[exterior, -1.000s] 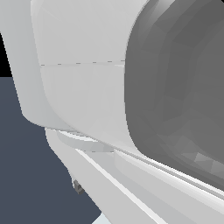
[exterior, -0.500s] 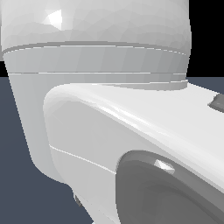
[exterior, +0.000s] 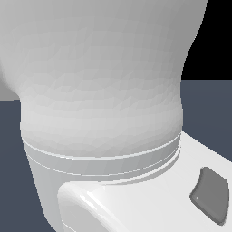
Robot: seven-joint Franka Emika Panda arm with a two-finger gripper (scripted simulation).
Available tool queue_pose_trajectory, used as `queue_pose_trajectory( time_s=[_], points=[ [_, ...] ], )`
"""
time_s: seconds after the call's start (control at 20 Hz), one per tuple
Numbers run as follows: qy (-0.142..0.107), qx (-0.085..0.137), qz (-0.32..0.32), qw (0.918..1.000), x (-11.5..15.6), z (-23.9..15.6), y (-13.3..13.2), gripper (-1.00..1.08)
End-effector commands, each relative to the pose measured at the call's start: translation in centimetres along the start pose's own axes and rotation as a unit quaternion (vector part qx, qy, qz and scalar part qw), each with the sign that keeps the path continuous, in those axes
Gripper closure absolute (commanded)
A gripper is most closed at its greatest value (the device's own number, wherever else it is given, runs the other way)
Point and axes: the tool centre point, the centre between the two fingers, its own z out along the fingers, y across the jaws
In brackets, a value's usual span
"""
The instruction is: Insert the peg into the horizontal hole in a box.
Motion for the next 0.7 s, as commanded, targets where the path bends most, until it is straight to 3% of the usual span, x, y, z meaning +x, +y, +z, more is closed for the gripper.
queue_pose_trajectory(
  time_s=[0.0,0.65],
  points=[
    [0.0,0.0,0.0,1.0,0.04,0.01,0.04,1.08],
    [0.0,0.0,-0.006,1.0,0.53,-0.15,-0.58,1.08]
  ],
)
